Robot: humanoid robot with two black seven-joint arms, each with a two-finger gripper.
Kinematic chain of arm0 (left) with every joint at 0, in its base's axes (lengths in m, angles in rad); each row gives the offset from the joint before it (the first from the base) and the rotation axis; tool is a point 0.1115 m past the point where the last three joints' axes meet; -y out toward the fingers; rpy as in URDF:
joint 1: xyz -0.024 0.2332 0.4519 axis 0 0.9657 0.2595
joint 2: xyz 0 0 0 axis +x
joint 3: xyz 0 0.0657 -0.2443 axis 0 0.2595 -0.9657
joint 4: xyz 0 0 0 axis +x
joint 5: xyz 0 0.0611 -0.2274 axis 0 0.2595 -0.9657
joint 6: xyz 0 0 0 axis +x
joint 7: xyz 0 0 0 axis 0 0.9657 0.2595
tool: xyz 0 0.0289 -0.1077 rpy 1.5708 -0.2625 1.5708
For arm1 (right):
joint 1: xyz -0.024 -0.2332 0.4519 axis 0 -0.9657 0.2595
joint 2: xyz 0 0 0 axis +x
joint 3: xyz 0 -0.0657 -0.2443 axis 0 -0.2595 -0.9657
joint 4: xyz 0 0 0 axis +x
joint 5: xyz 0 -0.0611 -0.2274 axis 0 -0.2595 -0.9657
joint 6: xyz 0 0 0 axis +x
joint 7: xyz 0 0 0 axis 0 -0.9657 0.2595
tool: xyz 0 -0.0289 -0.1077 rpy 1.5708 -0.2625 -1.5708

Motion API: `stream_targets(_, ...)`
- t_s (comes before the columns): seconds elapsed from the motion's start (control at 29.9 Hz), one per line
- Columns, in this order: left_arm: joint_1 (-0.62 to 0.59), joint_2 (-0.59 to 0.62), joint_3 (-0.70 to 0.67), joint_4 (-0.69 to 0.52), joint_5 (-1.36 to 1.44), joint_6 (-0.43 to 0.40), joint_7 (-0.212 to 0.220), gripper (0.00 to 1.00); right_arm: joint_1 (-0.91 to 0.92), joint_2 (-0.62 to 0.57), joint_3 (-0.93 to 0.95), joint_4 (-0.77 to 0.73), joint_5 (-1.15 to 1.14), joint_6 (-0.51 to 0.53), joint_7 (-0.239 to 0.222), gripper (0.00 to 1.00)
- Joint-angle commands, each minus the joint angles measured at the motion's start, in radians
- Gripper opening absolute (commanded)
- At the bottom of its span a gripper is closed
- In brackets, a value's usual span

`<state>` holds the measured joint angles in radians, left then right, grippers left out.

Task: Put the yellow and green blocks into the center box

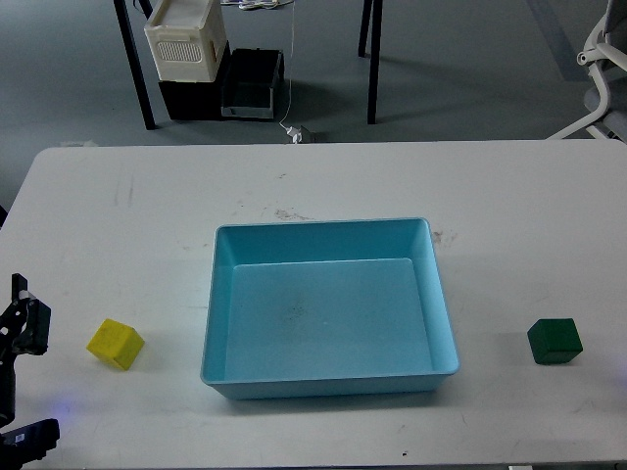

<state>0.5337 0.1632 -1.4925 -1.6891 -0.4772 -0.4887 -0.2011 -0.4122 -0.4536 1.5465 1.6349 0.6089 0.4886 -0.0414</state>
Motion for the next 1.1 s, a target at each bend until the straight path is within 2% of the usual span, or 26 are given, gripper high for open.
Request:
stream_targets(0.0, -0.008, -0.002, 0.001, 0.000, -0.001, 0.000, 0.000, 1.00, 0.000, -0.002, 0.026, -0.001, -0.029, 0.000, 0.003, 1.00)
stream_targets(0.57, 0.002, -0.013, 0.017, -0.003, -0.008, 0.000, -0.004, 1.00, 0.009, 0.004, 0.170, -0.001, -0.024, 0.000, 0.003, 1.00)
stream_targets(0.9, -0.001, -0.028, 0.003, -0.004, -0.012, 0.000, -0.012, 1.00, 0.104, -0.004, 0.184, -0.040, 0.011, -0.001, -0.003, 0.99)
stream_targets(1.0, -0.003, -0.030, 0.000, -0.004, -0.012, 0.000, -0.012, 1.00, 0.110, -0.017, 0.182, -0.035, 0.008, -0.067, -0.002, 1.00)
stream_targets(1.07, -0.004, -0.030, 0.000, -0.004, -0.012, 0.000, -0.012, 1.00, 0.112, -0.084, 0.181, -0.032, 0.002, -0.102, -0.003, 1.00)
